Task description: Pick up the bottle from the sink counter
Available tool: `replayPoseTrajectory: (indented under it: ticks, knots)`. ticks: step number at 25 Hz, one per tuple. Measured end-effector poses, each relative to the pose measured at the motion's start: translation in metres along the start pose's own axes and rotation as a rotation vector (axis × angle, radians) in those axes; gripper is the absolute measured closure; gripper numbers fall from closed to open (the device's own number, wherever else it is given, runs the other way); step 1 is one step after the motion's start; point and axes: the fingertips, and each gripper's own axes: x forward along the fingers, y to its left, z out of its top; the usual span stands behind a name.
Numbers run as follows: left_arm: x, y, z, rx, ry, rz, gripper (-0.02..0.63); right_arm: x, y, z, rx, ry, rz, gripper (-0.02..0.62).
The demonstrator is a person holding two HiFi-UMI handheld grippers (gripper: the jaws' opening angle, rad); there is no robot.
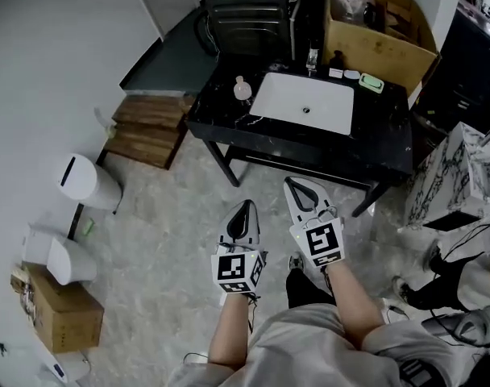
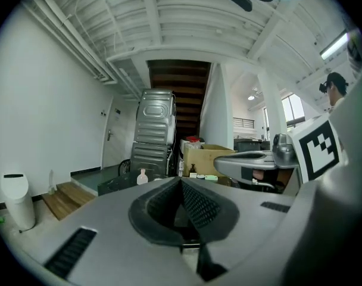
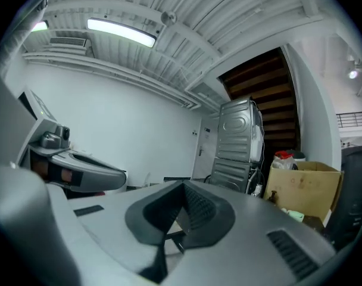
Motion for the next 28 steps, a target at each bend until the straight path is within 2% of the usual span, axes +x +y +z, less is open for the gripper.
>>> replayPoseTrajectory:
  ticks: [7, 13, 20, 28]
  knots:
    - [0.094, -0.007, -0.017, 0.064, 0.11, -0.082, 0.594, 0.057, -0.072, -0.032, 0.055, 0.036, -0.021, 0.588]
    - [0.14, 0.004, -0.026, 0.022, 0.153, -0.083, 0.594, 0.087, -0.103, -0.044, 0.081, 0.056, -0.02, 0.588]
    - [0.19, 0.051, -0.029, 0.011, 0.204, -0.023, 0.594, 0.133, -0.116, -0.047, 0.083, 0.078, -0.004, 0.588]
    - [0.285, 0.103, -0.025, 0.004, 0.21, -0.068, 0.594, 0.218, -0.142, -0.059, 0.098, 0.136, -0.014, 0.588]
